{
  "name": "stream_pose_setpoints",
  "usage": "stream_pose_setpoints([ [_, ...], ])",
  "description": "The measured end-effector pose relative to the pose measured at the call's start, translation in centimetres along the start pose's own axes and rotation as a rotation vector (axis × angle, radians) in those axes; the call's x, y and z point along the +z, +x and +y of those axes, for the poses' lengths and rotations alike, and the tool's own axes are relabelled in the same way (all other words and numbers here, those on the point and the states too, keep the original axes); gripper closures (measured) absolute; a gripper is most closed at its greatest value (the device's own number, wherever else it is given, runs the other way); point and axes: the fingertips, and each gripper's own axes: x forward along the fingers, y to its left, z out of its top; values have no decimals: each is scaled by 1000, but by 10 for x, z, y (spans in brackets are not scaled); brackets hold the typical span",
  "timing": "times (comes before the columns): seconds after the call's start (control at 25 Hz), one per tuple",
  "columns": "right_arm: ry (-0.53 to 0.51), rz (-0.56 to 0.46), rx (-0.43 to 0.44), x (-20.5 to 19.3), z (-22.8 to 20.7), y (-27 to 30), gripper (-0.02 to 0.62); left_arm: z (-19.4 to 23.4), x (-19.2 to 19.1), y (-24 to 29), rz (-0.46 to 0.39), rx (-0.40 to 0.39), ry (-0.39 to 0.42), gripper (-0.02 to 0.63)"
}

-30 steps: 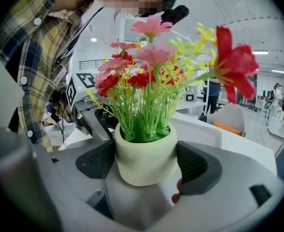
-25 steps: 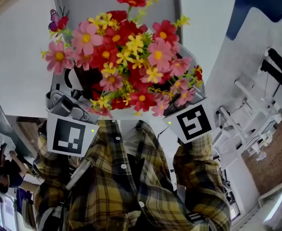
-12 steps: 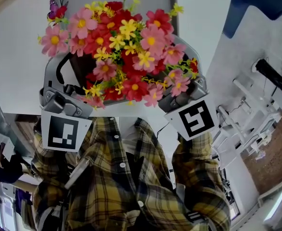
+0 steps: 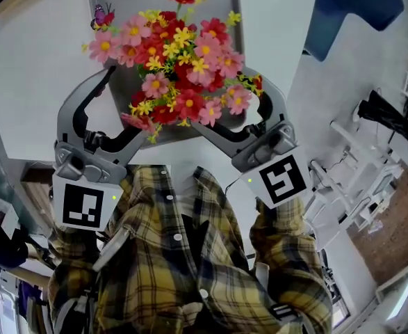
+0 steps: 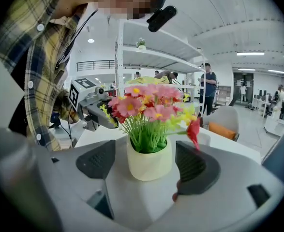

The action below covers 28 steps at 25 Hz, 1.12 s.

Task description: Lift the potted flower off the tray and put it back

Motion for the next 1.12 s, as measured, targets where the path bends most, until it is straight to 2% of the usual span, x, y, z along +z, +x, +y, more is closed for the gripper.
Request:
stream_pose_setpoints([
  [0.16, 3, -9, -5, 15, 2, -13, 219, -8, 23, -4, -27, -19, 30, 253],
  [0.44, -12, -24, -27, 42, 11, -38, 221, -19, 67, -17, -98, -21, 21, 255],
  [0.72, -52, -139, -93, 104, 18, -72, 221, -26, 126, -32, -204, -22, 33, 256],
  [0.92, -127, -222, -132, 150, 27, -91, 228, -27, 168, -48, -296, 11, 39, 334],
  [1.0, -149, -266, -153, 168, 29, -98, 264, -28, 182, -54, -327, 31, 54, 360],
  [1.12, -181, -332, -197, 189, 30, -111, 357, -28, 203, -61, -375, 61, 59, 410],
])
